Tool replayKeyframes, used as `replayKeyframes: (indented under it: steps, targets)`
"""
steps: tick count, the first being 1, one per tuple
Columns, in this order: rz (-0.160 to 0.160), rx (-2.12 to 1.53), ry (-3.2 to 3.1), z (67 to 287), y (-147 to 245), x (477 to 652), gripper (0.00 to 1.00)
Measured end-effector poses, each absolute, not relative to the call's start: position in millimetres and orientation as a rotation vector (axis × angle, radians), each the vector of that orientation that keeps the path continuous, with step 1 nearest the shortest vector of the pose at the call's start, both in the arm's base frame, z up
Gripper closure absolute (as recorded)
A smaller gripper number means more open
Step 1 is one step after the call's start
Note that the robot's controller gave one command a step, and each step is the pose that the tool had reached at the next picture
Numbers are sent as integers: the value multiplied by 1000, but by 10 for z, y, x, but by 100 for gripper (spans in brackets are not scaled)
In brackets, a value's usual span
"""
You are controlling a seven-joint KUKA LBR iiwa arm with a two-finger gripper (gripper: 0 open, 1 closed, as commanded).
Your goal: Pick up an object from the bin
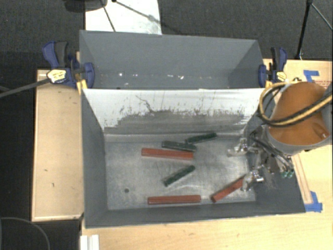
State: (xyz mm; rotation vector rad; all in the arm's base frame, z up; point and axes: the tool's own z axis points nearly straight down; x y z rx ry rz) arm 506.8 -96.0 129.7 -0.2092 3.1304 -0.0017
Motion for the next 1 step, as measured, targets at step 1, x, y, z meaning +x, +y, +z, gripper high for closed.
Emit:
replayKeyframes:
  steps: [1]
  targets:
    - [-3, -241, 3123, 737, -1216, 4927, 100]
